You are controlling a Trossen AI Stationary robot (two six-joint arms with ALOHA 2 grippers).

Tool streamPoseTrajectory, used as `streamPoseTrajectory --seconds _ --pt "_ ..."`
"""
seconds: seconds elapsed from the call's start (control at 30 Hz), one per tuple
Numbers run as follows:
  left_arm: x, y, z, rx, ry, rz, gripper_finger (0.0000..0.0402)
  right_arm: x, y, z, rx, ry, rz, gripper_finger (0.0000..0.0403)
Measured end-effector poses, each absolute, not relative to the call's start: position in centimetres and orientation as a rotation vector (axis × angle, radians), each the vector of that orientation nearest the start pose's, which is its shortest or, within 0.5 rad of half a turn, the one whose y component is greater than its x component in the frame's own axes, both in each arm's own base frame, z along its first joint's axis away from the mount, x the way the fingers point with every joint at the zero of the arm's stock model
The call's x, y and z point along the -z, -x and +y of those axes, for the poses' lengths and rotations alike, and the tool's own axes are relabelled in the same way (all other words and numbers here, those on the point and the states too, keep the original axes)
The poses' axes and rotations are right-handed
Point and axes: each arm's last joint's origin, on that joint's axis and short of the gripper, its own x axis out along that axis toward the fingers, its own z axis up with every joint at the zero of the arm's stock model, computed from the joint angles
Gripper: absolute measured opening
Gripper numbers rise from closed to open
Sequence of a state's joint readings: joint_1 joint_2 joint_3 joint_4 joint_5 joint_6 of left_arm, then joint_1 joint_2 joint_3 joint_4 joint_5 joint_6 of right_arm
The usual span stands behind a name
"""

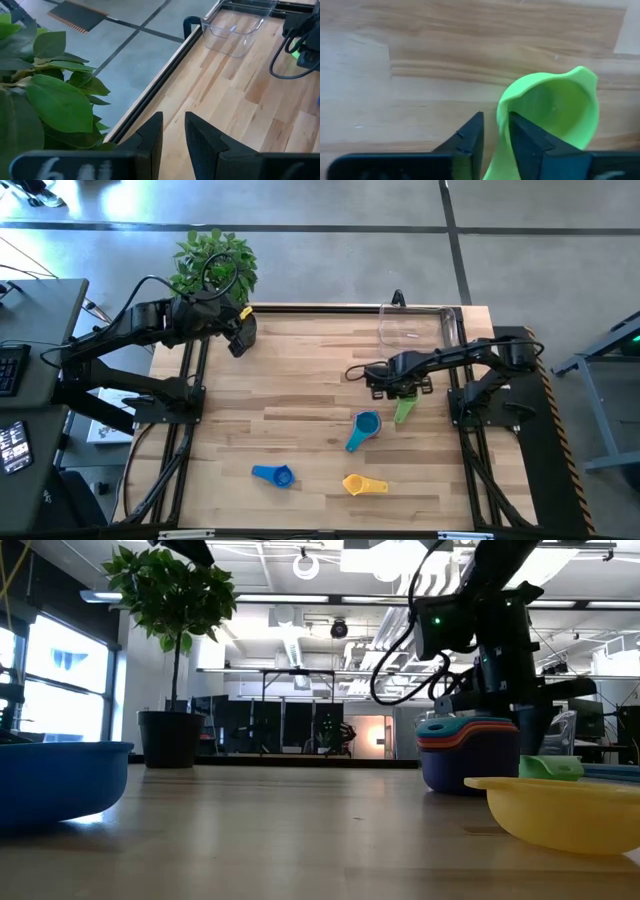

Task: Nest measuring cups in basket
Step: Stack the green measuring cup on top of the light blue measuring cup

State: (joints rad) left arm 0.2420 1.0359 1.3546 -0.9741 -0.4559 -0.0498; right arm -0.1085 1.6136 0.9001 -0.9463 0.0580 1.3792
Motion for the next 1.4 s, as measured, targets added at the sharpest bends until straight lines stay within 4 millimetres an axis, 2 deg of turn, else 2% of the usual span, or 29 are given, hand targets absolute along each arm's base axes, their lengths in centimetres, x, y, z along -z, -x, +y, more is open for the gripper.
streamPoseTrajectory --seconds 0.13,0.2,0.47,0.8,1.1,1.4 --pt "-40.7 -16.5 5.4 -0.688 -0.026 0.648 0.0074 -15.6 -24.6 -2.8 1.228 -1.075 1.286 0.0024" --pt "-40.7 -16.5 5.4 -0.688 -0.027 0.648 0.0074 -15.6 -24.6 -2.8 1.225 -1.079 1.289 0.0008" --pt "-40.7 -16.5 5.4 -0.688 -0.027 0.649 0.0074 -16.5 -24.7 -2.1 1.175 -1.177 1.286 0.0005" --pt "-40.7 -16.6 5.4 -0.688 -0.027 0.649 0.0074 -21.8 -27.1 0.1 1.179 -1.244 1.136 0.0002" --pt "-40.7 -16.6 5.4 -0.688 -0.027 0.65 0.0074 -26.0 -28.3 3.1 1.188 -1.298 0.978 0.0001" --pt "-40.7 -16.6 5.4 -0.688 -0.027 0.65 0.0074 -26.9 -28.6 6.2 1.185 -1.45 0.877 0.0001"
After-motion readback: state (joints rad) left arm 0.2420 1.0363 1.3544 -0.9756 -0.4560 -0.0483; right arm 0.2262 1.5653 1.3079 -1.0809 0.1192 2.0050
